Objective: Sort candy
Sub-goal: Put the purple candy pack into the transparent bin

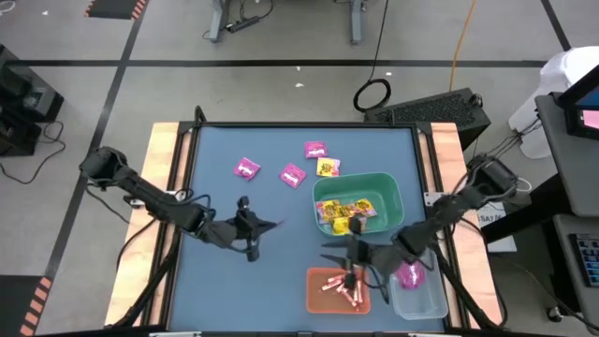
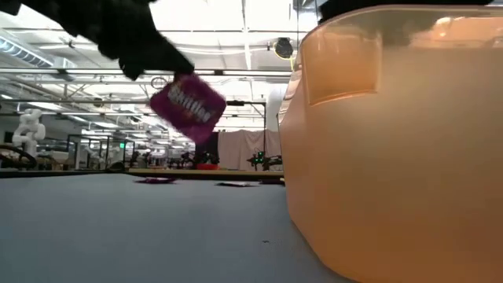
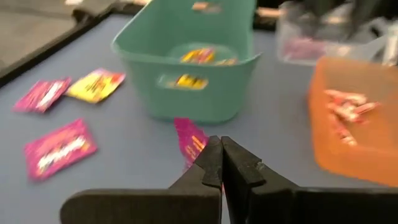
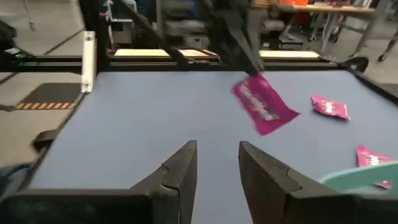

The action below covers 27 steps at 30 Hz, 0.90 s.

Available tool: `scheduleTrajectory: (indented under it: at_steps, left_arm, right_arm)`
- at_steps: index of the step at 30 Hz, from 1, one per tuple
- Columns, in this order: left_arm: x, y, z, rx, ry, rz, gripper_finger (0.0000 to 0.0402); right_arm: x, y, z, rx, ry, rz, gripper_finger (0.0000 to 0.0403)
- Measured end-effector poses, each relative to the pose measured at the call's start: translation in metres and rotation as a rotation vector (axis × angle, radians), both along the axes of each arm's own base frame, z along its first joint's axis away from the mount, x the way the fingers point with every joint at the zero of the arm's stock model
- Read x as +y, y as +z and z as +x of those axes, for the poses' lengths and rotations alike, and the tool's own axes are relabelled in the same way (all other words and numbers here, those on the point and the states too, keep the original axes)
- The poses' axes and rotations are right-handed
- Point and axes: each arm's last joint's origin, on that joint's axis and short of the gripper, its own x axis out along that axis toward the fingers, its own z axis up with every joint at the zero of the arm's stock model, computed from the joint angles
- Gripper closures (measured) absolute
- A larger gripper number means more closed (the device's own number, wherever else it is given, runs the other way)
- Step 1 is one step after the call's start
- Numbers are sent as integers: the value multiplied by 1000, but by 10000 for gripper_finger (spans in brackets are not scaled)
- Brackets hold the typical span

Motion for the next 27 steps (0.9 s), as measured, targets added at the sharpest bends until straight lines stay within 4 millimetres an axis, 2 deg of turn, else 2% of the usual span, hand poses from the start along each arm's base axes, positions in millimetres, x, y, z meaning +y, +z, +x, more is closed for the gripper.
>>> scheduleTrajectory:
  at_steps: [4,6,14,20,27]
  left_arm:
    - [-9,9,1,-76,-83,30,400]
    - [-13,12,1,-100,-126,35,400]
    - [-23,17,-1,-148,-232,73,401]
    - [-29,18,-4,-149,-267,90,401]
    - [-34,18,-7,-148,-294,107,401]
  right_arm:
    - [-23,-12,26,22,33,48,289]
    - [-28,-10,40,20,53,69,281]
    - [-24,4,80,107,25,-18,215]
    - [-21,13,92,195,-37,-98,179]
    - [-20,17,93,198,-14,-112,175]
